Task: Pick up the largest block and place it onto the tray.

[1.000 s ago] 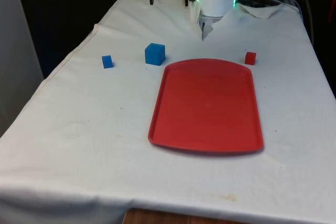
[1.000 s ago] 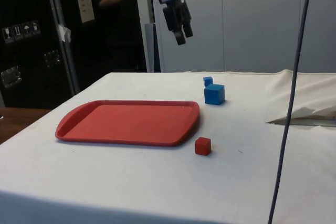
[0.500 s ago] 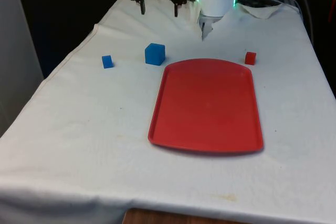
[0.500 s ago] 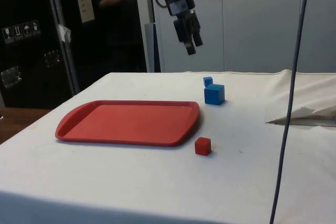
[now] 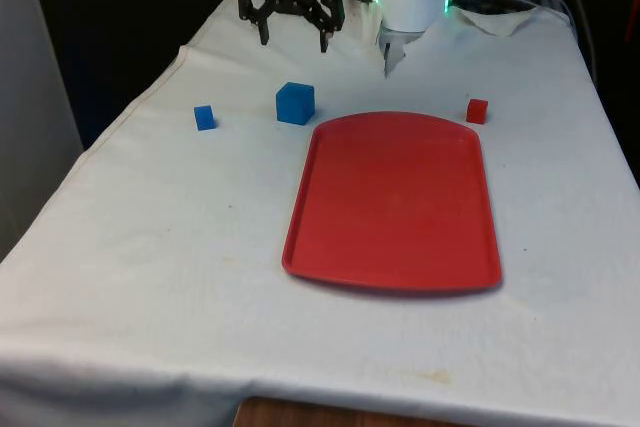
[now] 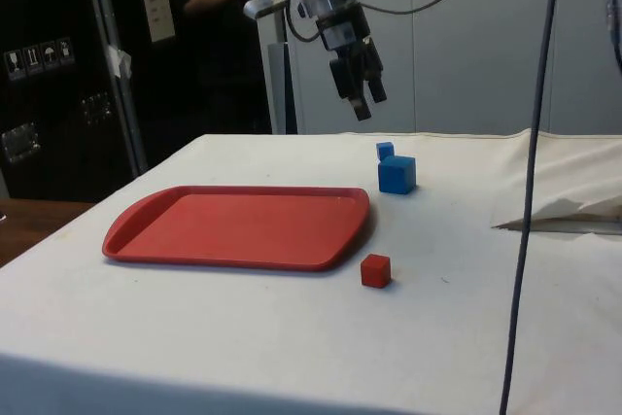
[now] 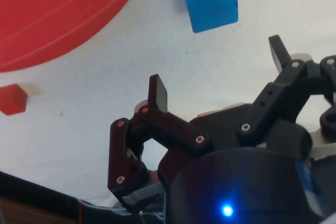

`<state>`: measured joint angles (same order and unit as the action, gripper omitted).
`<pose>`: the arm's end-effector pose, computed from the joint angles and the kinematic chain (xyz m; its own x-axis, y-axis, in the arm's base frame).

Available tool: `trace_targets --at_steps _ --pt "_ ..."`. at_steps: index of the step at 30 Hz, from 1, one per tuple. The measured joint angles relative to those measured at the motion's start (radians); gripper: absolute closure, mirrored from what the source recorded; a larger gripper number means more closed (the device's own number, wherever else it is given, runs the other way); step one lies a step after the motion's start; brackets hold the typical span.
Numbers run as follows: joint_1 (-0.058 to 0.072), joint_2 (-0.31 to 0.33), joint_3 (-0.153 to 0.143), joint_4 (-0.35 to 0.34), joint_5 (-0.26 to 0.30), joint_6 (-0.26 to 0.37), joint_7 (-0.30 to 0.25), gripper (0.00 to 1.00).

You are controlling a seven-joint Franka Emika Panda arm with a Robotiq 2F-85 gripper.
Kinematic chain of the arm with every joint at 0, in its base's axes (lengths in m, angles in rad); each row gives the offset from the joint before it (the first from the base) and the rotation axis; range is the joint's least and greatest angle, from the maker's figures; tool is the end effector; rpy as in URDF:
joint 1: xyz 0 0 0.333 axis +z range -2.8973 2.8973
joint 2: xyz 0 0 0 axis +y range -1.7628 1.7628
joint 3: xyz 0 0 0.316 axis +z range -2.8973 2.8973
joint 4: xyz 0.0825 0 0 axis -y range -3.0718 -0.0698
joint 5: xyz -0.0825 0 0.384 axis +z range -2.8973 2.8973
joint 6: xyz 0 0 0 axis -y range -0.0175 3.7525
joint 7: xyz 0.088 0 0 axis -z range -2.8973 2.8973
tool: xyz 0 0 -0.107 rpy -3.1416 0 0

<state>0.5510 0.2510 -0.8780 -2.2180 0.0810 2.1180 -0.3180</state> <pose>0.4880 -0.1630 0.2846 0.9578 -0.0743 -0.2777 -0.0624 -0.9967 0.0515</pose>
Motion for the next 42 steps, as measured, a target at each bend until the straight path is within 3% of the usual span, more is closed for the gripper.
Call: trace_targets --at_steps 11,24,42 --pt "-0.007 0.078 -0.012 0.001 0.079 0.013 -0.007 0.0" --pt "-0.023 0.167 -0.024 -0.007 0.198 0.024 -0.113 0.0" --pt "-0.024 0.237 -0.021 -0.009 0.314 0.024 -0.188 0.0"
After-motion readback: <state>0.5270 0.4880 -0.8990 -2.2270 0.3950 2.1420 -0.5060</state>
